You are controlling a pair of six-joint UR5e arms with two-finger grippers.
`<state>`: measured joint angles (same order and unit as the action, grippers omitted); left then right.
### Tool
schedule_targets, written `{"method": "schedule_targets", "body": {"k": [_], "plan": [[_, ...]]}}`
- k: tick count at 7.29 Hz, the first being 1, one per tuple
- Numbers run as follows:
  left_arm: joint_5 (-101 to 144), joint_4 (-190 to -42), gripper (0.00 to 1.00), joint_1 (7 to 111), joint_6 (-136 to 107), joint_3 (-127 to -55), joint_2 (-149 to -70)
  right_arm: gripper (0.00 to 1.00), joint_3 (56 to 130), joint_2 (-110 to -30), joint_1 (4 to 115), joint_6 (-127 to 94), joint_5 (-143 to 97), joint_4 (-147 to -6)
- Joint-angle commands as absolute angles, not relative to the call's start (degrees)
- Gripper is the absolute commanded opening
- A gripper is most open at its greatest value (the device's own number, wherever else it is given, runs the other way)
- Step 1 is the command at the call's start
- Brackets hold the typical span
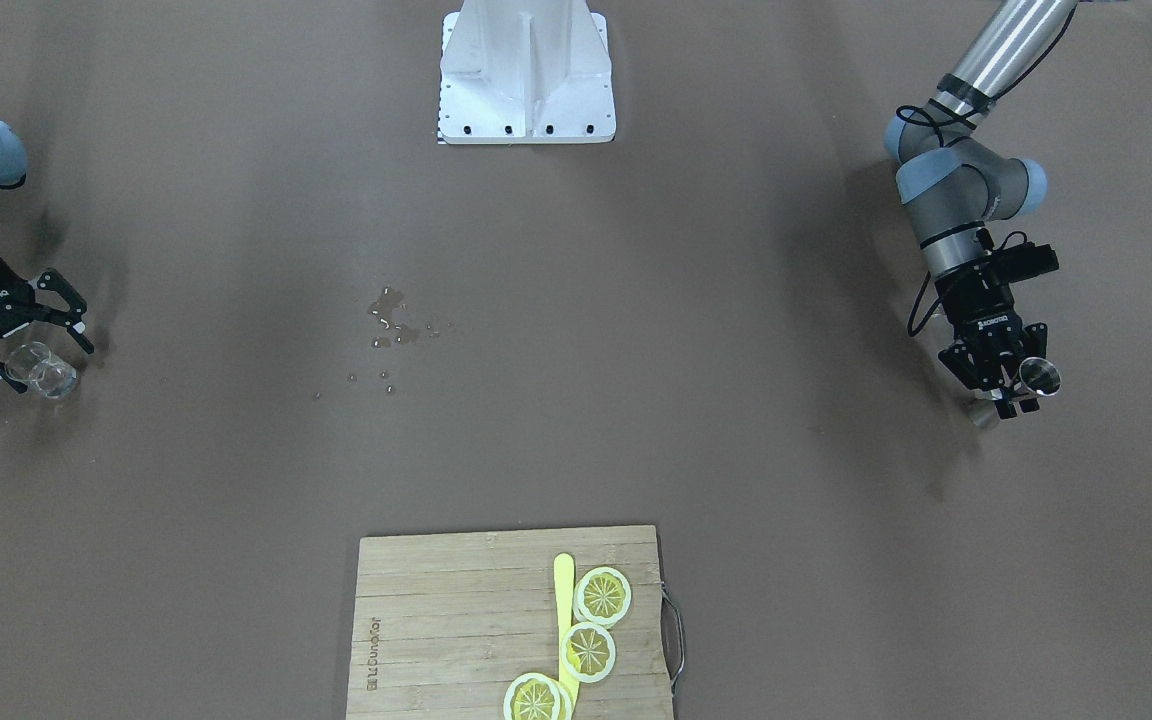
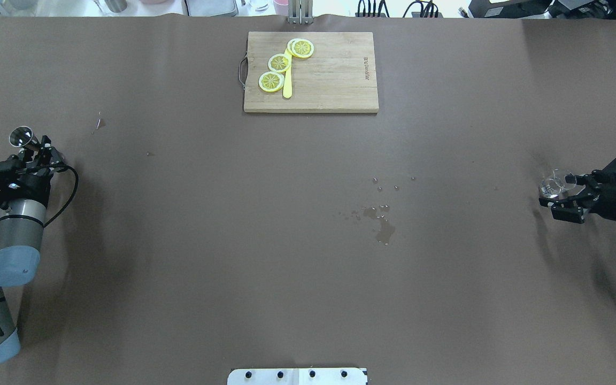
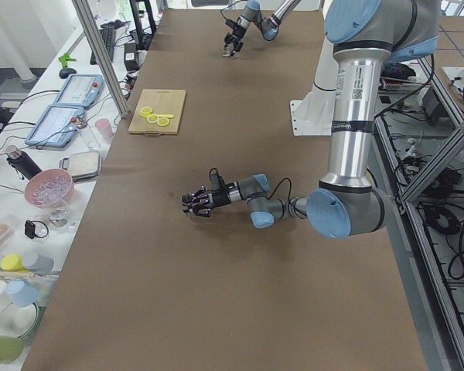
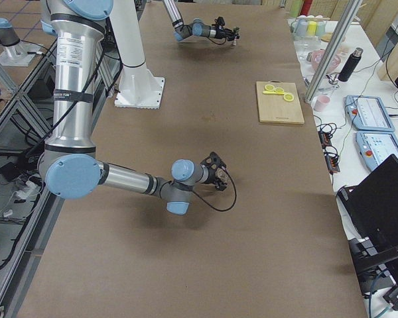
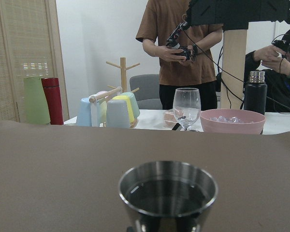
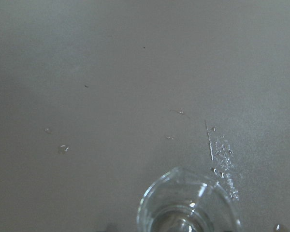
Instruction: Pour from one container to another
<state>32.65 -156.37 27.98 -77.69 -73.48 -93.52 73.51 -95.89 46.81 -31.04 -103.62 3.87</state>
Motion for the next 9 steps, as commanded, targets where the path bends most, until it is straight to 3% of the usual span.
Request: {"method": "schedule_targets", "body": {"k": [1, 4, 5, 6, 9], "plan": [[32.61, -156.36, 0.30, 27.95, -77.70, -73.56, -93.52, 0.61, 73.30, -95.89, 46.76, -30.76, -103.62, 3.96], [32.69, -156.36, 0.17, 27.95, -77.61, -74.53, -93.43, 0.32, 73.30, -95.89, 46.85, -30.24, -103.89, 4.04], [32.78, -156.36, 0.11, 27.95, -77.52, -75.23, -93.34, 0.11, 73.56, -95.89, 46.93, -29.63, -104.06, 3.96], [32.78, -156.36, 0.07, 27.95, -77.43, -76.02, -93.25, 0.00, 73.56, -95.28, 46.85, -26.05, -104.32, 3.87], [32.70, -156.36, 0.00, 27.95, -77.17, -81.45, -92.64, 0.00, 75.14, -93.09, 49.02, -22.85, -108.24, 2.38]]}}
